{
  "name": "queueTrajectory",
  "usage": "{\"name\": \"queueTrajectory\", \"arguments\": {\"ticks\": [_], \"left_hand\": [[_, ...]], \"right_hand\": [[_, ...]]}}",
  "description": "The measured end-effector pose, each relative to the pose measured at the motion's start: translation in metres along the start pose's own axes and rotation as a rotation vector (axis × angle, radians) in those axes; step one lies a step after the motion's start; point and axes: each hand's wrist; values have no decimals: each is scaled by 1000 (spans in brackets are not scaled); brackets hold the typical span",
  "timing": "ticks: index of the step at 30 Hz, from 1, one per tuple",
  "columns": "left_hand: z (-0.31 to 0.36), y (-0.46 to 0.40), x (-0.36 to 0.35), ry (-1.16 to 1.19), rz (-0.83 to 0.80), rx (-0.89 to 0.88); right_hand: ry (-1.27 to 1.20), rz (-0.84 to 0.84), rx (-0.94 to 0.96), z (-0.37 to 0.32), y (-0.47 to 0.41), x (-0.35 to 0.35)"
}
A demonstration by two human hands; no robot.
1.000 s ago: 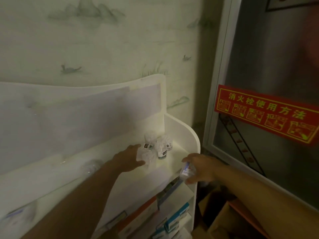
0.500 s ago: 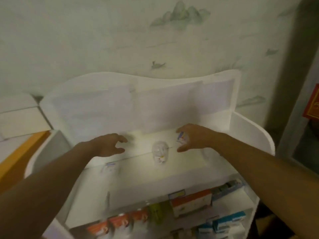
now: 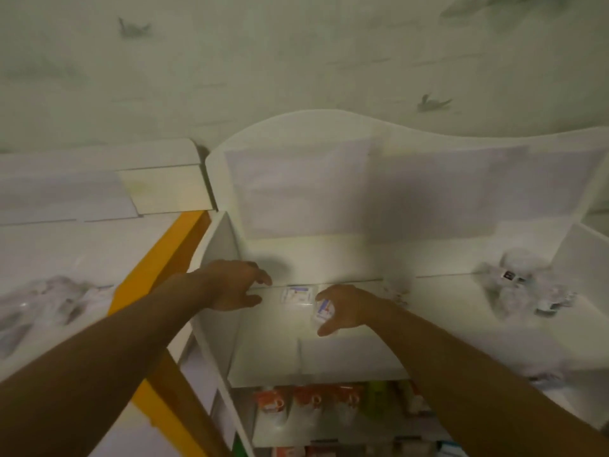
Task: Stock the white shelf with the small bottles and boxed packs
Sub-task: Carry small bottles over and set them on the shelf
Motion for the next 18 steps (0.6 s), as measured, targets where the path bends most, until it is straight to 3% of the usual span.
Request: {"name": "queueTrajectory", "arguments": {"ticks": [18], "left_hand": [[14, 16, 5, -113, 286, -174]], "right_hand": [[181, -6, 31, -45, -41, -49]]}}
Point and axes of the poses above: each hand's wrist, its own y-axis away from the middle knuckle, its own x-axis out of the back of the hand, z = x × y, and after that the axes turned 10 degrees about -y, right-handed
